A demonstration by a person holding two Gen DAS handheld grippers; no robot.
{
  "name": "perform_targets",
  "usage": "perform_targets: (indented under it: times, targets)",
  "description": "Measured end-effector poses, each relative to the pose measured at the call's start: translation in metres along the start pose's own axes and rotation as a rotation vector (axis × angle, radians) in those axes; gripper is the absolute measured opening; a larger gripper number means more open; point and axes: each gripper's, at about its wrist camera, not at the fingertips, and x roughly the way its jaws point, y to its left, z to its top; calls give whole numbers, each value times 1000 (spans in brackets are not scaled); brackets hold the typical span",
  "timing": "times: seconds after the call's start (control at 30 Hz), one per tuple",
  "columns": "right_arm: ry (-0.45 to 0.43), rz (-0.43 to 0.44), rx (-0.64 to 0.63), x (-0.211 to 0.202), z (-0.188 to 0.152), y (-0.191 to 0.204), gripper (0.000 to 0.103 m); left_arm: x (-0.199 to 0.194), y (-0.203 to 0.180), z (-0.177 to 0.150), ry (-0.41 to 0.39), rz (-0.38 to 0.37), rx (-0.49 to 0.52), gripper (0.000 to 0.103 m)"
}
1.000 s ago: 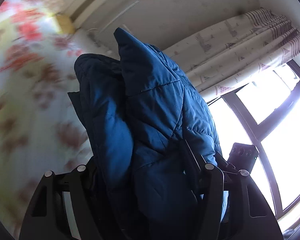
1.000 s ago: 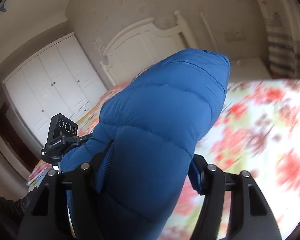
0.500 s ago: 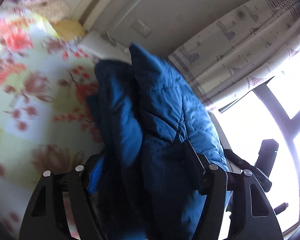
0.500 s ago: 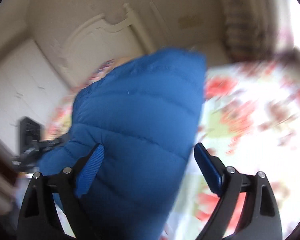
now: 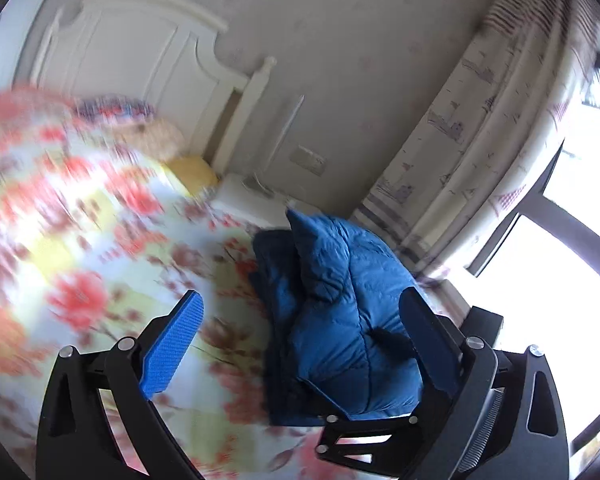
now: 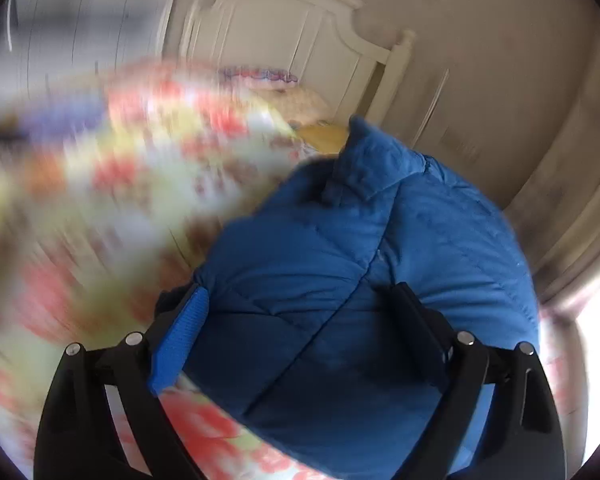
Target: Fold large clothes
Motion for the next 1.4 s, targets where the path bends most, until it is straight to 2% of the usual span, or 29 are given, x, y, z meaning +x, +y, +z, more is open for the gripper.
perform_targets:
  times: [0.1,0.17,0.27,0.33,0.4,0.5,0.57,0.67,0.8,0.9,1.07,1.4]
  targets:
    - [-5,60,58,-13,0,-17,91,-20,-19,13,-32,90,97,97]
    - [-40,108,106,-41,-5,-29,90,-34,-37,17,-60,139,174,99]
    - [-186,175,253,-104,-13,-64,91,-52,-68,23,-122,178,267,99]
    - [-277,140,340,-150,-15,-96,96,-64,-94,27,-182,205,308,99]
    - [-366,61,401,-193,-15,-120,101,-68,-116,27,-223,245,307,99]
    - [-442,-21,464,-241,-28,-133,101,-65,-137,17,-215,268,311,99]
    - [-436,-52,474,-253,-39,-127,101,-60,-147,5,-174,283,320,99]
    - [-380,-99,471,-257,-61,-107,101,-49,-153,-16,-88,277,338,99]
    - [-262,-122,507,-246,-79,-88,101,-36,-150,-37,37,312,351,99]
    - [-224,-141,528,-252,-83,-83,101,-39,-146,-49,74,346,357,99]
    - [-204,-171,512,-272,-85,-69,101,-61,-140,-56,77,361,328,99]
    - [-242,-232,497,-315,-73,-66,101,-105,-166,-40,-13,336,385,99]
